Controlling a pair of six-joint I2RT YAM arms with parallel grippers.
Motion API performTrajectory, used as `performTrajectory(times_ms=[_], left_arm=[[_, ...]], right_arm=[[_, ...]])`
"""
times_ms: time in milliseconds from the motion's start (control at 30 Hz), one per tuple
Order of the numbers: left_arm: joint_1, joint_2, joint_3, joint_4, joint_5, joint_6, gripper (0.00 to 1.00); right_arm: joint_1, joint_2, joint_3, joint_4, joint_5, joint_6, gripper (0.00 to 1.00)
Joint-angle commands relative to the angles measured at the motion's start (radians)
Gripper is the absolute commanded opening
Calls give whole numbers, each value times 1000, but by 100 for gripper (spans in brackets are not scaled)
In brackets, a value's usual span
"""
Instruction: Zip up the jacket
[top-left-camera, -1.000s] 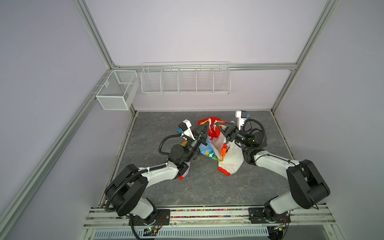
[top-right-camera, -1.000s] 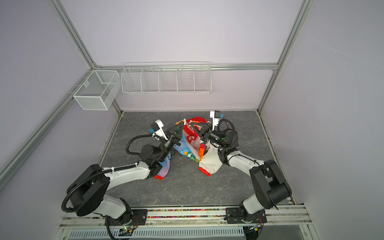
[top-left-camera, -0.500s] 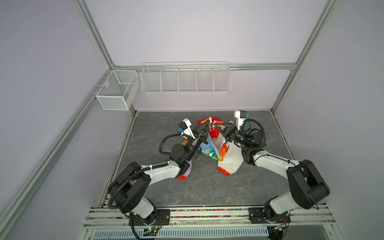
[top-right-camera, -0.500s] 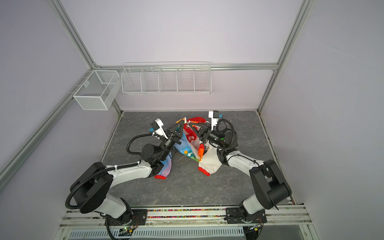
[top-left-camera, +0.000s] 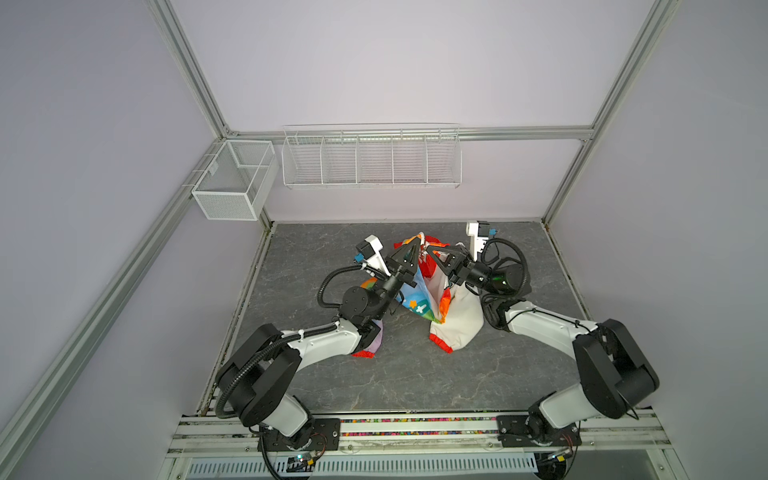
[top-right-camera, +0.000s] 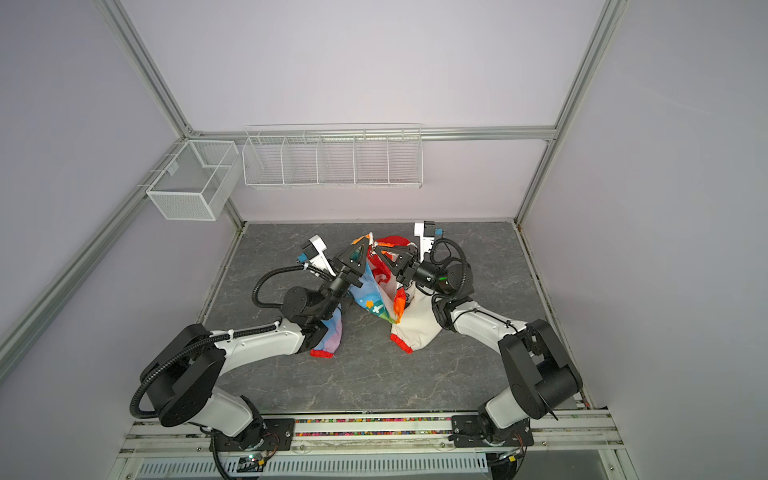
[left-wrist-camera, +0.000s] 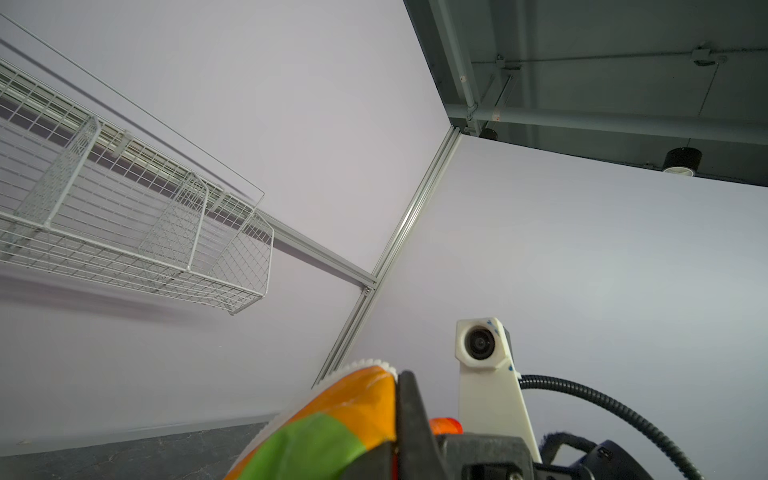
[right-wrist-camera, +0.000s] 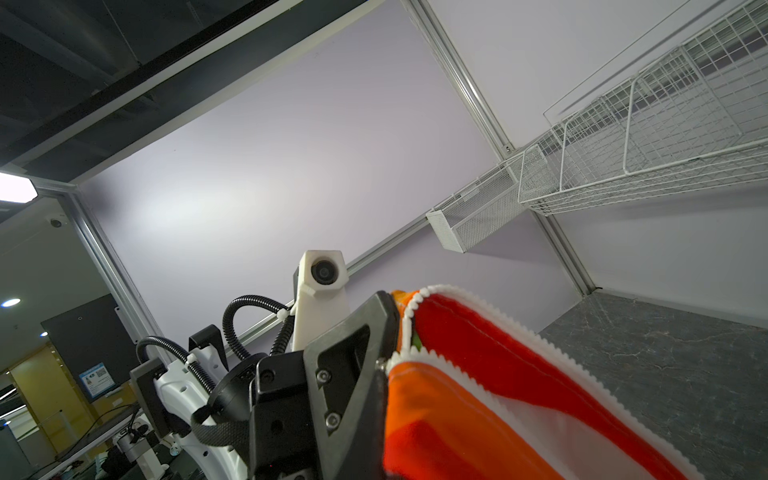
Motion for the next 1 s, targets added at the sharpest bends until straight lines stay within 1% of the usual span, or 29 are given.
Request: performTrajectory(times_ms=[0,300,600,967], left_arm=[[6,5,33,56,28,-13,0],[6,0,15,56,46,-28,0],[6,-15,-4,56,39,-29,0],[6,-9,-11,56,54,-37,0]], right_arm=[[9,-11,24,71,15,13,6],[8,-17,23,71,41,14,6],[4,-16,24,71,68,24,6],[-3,-6,46,71,79,38,6]])
